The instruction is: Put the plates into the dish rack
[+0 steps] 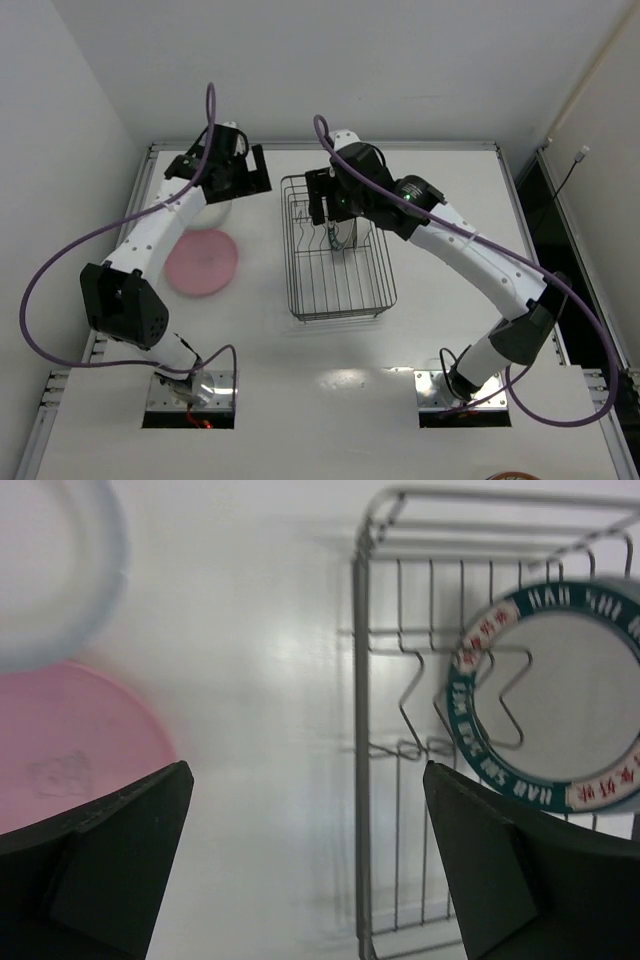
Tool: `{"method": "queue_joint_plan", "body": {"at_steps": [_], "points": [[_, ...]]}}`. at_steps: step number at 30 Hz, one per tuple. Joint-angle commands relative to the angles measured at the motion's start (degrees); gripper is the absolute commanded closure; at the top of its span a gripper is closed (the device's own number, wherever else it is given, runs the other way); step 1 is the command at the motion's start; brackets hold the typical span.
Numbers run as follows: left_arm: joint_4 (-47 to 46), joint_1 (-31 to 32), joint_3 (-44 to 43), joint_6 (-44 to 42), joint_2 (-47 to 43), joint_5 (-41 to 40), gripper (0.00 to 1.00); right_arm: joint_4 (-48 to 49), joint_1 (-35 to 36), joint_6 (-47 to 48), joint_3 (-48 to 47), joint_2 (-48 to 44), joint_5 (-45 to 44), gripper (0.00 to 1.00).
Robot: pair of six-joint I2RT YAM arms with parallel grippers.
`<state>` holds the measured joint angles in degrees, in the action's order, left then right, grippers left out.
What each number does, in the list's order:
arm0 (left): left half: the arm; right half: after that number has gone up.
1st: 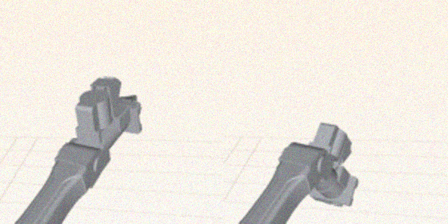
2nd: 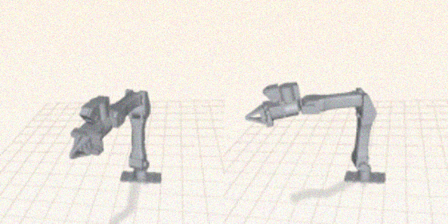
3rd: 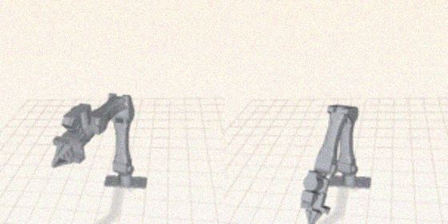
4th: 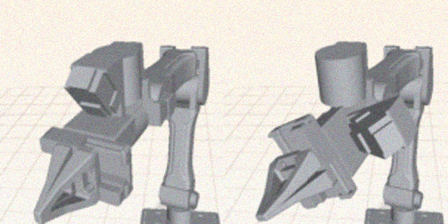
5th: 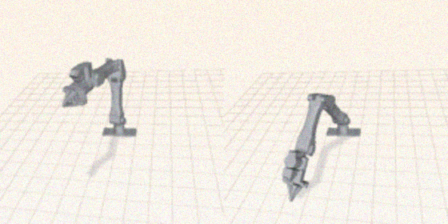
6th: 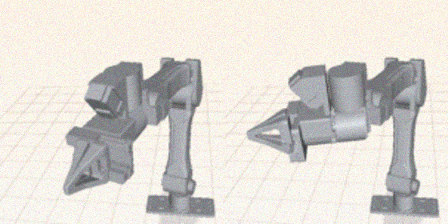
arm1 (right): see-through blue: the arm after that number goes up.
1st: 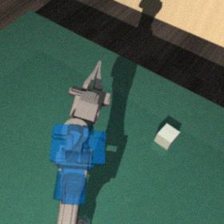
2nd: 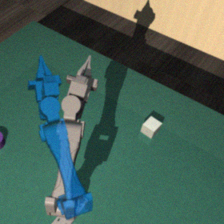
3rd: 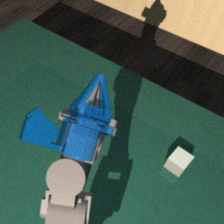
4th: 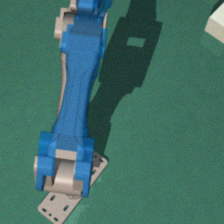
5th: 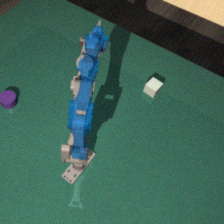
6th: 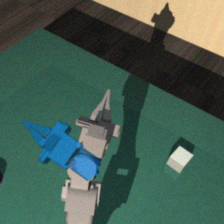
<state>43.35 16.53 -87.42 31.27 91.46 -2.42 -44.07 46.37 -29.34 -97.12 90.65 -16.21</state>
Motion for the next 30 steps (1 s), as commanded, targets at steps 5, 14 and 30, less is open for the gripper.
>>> {"method": "queue_joint_plan", "body": {"at_steps": [5,14,30], "points": [[6.30,-9.48,-7.58,-7.44,4.22,-6.12,0.00,10.93,-0.14,3.15,5.80,-1.53,10.31,0.33],[13.32,-12.23,-19.35,-9.47,20.32,-6.89,0.00,13.66,-0.67,4.90,11.77,-3.63,14.10,0.33],[17.29,-7.49,-26.75,-9.47,34.13,-18.67,0.11,16.83,-3.38,5.96,18.45,-9.26,17.88,0.33]]}}
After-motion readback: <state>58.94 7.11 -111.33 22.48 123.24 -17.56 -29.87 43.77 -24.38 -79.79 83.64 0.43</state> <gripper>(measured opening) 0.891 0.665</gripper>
